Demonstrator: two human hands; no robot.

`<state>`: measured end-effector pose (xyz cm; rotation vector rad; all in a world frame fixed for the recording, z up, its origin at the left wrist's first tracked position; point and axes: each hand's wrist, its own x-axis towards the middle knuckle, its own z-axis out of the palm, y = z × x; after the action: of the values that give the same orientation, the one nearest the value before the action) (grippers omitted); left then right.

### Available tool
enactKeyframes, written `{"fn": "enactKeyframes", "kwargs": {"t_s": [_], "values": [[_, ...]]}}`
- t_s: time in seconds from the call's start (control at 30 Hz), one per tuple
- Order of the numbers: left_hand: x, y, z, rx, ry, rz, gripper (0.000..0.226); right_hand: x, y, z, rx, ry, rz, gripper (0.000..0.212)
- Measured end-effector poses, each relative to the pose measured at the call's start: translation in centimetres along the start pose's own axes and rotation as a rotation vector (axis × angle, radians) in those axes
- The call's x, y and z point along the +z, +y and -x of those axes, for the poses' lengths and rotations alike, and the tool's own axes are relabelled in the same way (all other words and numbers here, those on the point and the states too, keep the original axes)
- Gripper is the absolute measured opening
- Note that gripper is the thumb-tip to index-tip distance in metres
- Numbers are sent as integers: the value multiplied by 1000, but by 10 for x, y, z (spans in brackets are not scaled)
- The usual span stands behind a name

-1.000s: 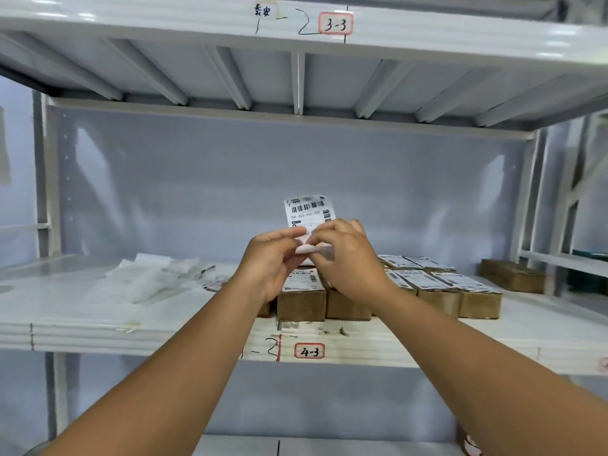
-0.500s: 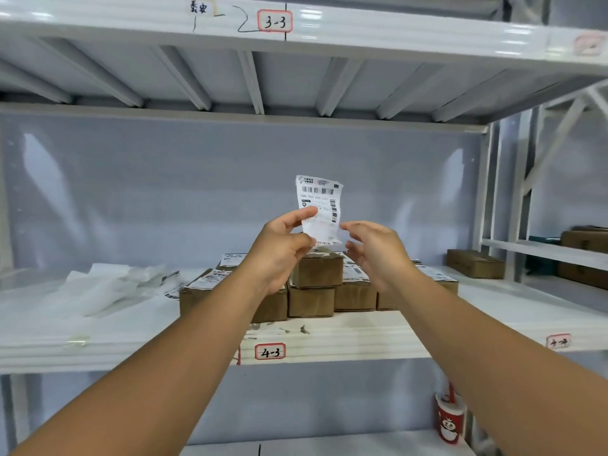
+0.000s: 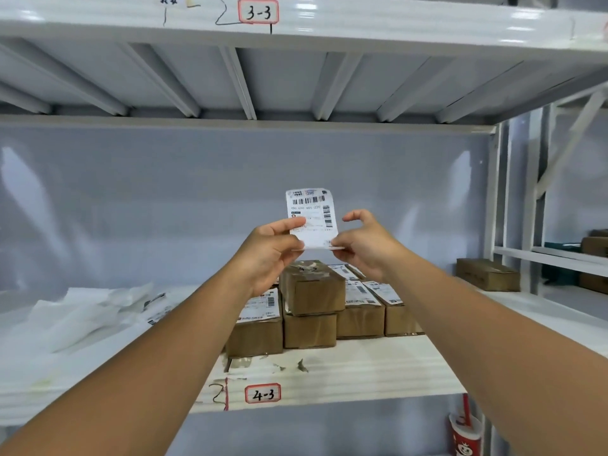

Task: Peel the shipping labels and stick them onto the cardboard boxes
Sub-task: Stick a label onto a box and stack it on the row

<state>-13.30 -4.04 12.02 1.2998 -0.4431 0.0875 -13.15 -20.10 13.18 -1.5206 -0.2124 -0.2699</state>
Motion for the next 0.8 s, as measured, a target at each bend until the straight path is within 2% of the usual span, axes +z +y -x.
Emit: {"fn": "enactKeyframes", "kwargs": {"t_s": [0.13,0.27,0.43,0.63,0.8], "values": [[-9,-14,-16,1,79,-194,21,1,17,-18,-19,-24,252,27],[-15,-27,-24,37,146,-391,18,1,30,-32,-15,-30,359,27],[-17,-33,-29,-7,95,-415,25,-2,29,-31,-49,-42,565,25],[-19,-32,-29,-66,19,-480,24,-4,31,-27,-69,-31,657,23],[-20,-34,-28,-73,6,-570,25,-3,36,-25,-66,-23,728,29]]}}
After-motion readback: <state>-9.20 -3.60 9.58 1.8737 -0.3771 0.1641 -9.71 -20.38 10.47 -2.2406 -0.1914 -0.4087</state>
